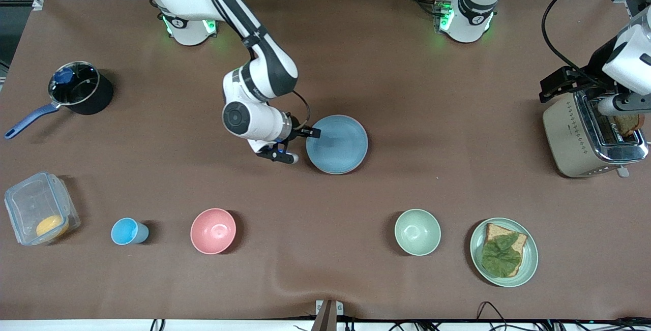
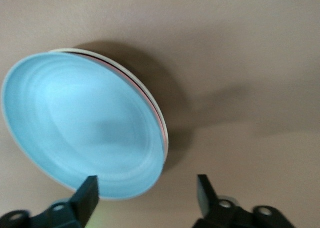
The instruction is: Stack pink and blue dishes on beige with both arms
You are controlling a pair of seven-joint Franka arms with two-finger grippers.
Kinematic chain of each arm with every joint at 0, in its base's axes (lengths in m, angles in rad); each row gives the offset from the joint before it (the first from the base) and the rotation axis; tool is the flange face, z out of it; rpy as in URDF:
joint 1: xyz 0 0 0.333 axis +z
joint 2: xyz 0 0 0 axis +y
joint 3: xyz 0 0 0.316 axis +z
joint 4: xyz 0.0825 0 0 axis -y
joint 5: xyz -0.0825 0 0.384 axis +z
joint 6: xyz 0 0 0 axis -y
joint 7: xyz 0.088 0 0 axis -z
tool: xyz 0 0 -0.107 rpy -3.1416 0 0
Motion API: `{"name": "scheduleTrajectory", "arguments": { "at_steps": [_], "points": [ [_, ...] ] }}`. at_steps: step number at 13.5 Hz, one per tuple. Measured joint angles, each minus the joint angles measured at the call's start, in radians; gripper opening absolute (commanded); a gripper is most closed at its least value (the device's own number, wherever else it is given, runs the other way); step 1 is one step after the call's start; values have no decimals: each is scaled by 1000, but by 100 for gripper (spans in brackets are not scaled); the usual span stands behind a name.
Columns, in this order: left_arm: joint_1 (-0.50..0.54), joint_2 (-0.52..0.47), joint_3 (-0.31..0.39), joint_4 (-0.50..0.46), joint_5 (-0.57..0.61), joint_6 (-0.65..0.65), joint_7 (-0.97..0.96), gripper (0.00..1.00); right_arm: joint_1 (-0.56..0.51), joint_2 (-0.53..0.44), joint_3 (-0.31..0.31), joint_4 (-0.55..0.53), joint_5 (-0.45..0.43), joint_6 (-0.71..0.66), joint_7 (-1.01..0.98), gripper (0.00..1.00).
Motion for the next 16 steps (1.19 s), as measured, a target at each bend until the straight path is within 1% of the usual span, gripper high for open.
{"name": "scheduleTrajectory", "arguments": {
  "at_steps": [1,2,4,6,7,9,11,12,16],
  "points": [
    [0,0,0,0,0,0,0,100,-38,-24,-7,10,-13,-57,-26,100],
    [0,0,0,0,0,0,0,100,-84,-47,-11,21,-48,-114,-69,100],
    [0,0,0,0,0,0,0,100,-192,-90,-19,46,-139,-233,-188,100],
    [0,-1,0,0,0,-6,0,100,-306,-128,-22,89,-248,-331,-347,100],
    [0,-1,0,0,0,-9,0,100,-357,-142,-23,128,-311,-384,-409,100],
    [0,-4,-1,0,0,-16,0,100,-440,-159,-24,237,-420,-490,-463,100],
    [-2,-13,-1,0,0,-33,0,100,-480,-194,-24,326,-511,-557,-488,100],
    [-4,-18,-1,-1,0,-39,0,100,-483,-225,-24,340,-536,-573,-491,100],
    [-10,-37,-2,-11,0,-43,0,100,-483,-360,-19,302,-609,-604,-569,100]
  ]
}}
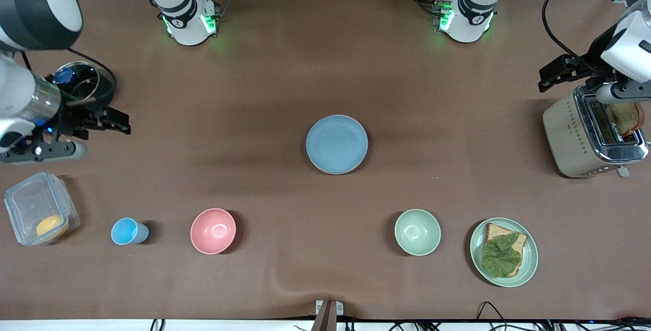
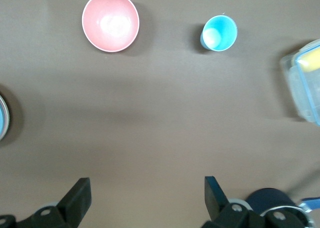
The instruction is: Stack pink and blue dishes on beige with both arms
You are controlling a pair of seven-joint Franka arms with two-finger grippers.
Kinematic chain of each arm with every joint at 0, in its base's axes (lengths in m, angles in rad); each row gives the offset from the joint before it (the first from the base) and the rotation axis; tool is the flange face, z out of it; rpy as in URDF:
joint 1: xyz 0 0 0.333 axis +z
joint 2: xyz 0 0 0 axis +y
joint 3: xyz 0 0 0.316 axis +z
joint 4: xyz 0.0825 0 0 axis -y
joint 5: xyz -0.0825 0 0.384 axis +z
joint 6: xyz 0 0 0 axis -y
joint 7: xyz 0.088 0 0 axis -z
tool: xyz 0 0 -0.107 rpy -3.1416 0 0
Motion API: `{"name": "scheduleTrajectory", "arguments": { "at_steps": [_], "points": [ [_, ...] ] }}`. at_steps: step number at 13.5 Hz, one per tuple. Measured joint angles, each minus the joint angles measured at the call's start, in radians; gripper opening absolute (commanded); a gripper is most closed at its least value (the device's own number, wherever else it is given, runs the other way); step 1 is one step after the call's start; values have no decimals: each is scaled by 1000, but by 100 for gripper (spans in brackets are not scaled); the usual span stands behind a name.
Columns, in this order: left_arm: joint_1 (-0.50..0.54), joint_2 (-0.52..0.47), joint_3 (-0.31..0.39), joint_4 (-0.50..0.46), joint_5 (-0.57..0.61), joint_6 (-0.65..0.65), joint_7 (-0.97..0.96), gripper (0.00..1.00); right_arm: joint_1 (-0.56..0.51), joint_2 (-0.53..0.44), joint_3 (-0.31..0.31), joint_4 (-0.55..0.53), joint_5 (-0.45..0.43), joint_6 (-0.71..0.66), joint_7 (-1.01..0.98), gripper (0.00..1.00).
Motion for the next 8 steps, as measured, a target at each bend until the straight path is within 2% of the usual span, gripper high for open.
{"name": "scheduleTrajectory", "arguments": {
  "at_steps": [2,5,8],
  "points": [
    [-1,-10,0,-8,0,0,0,100,-10,-45,-1,-26,-16,-6,-45,100],
    [-4,-34,0,-37,0,18,0,100,-91,-69,-2,-33,-20,-17,-143,100],
    [-4,-44,0,-54,0,41,0,100,-129,-81,-2,-29,-19,-49,-112,100]
  ]
}}
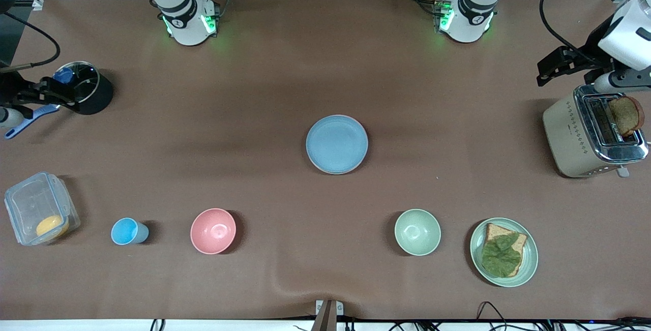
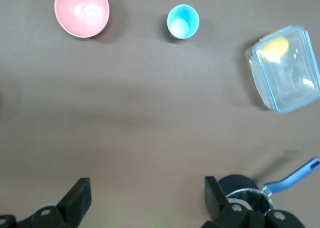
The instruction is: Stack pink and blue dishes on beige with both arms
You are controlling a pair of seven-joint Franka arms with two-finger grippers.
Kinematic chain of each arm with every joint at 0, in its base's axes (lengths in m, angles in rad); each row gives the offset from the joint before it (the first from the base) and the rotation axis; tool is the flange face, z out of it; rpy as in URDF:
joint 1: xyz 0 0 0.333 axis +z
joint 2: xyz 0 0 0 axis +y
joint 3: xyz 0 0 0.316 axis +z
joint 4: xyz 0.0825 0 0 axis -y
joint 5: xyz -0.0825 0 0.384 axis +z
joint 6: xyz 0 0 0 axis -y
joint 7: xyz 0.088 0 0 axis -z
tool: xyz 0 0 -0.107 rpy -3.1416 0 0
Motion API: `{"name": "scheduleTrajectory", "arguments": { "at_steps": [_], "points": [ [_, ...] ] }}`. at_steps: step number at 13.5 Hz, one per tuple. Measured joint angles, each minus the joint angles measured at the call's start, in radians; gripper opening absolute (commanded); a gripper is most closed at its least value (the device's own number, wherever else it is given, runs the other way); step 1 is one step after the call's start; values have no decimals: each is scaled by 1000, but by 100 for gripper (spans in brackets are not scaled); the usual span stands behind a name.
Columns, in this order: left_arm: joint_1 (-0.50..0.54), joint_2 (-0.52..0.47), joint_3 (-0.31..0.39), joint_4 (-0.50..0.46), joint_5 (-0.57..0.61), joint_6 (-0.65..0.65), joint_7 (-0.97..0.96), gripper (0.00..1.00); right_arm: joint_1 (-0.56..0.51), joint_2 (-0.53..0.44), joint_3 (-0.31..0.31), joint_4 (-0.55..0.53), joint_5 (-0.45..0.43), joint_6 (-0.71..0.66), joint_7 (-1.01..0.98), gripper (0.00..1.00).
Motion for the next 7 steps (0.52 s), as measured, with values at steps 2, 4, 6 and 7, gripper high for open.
{"name": "scheduleTrajectory", "arguments": {
  "at_steps": [2,4,6,7],
  "points": [
    [3,2,1,-2,0,15,0,100,1,-10,6,8,3,-22,57,100],
    [2,7,1,-1,0,23,0,100,0,-20,7,9,15,-29,76,100],
    [-1,14,-1,5,0,28,0,100,-1,-21,5,9,17,-29,78,100],
    [-1,17,-1,8,0,30,0,100,-2,-21,5,9,18,-29,79,100]
  ]
}}
